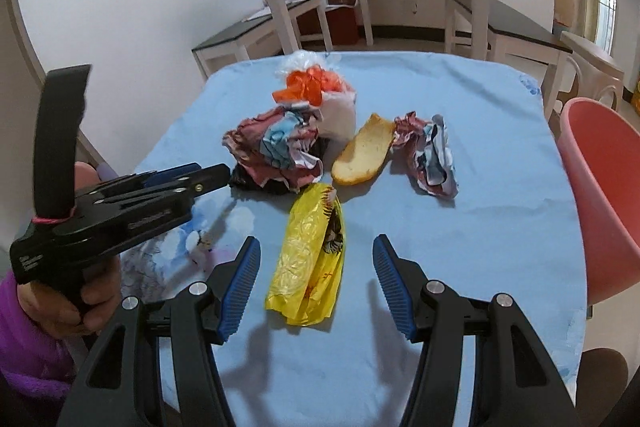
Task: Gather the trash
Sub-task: 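Move both open tools back over the remaining trash on the table, then grasp the black spiky mat with the left tool while the right tool grasps the yellow plastic bag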
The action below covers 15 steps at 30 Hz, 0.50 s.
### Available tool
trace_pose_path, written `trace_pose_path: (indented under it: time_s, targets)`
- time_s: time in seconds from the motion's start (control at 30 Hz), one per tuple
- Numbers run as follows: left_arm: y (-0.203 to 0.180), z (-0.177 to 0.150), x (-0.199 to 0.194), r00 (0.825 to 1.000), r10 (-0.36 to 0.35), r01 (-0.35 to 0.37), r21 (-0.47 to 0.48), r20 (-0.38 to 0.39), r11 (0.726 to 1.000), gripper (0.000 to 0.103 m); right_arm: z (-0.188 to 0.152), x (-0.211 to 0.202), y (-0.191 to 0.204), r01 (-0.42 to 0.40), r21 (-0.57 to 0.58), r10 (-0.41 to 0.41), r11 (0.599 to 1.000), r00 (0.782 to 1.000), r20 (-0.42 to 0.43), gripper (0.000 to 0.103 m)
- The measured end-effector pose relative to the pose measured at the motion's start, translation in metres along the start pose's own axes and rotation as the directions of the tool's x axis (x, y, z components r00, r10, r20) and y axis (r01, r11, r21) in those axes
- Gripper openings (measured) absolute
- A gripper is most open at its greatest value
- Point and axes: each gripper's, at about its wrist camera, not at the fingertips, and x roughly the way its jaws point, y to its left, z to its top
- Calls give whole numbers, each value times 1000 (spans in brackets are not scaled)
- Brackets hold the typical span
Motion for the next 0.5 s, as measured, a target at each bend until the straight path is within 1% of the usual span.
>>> trace_pose_path:
  time_s: [0.03,0.13,0.23,0.33,0.37,0.43,0.5]
  targets:
    - [1,1,4,1000,2,-2,-8,-15,1000,41,0,2,0,1,2,-1,1000,1000,-6,58]
    - [4,5,9,999,-38,37,-39,-22,999,41,-1,7,-1,2,6,-1,1000,1000,-19,58]
    - [-2,8,12,999,-51,51,-21,-14,998,41,1,11,-3,-2,11,2,1000,1000,-29,58]
    - [-8,9,19,997,-51,50,-11,-50,999,40,0,15,-4,-5,8,6,1000,999,-42,58]
    - [-9,9,20,998,-49,48,-11,-49,999,39,0,15,-4,-8,7,9,1000,999,-46,58]
    - [-10,9,18,997,-58,57,-8,-43,998,20,0,17,-3,-13,2,13,1000,998,-53,53]
    - [-10,8,16,998,-55,55,-4,-36,998,12,0,19,-2,-19,-4,19,1000,998,-65,43]
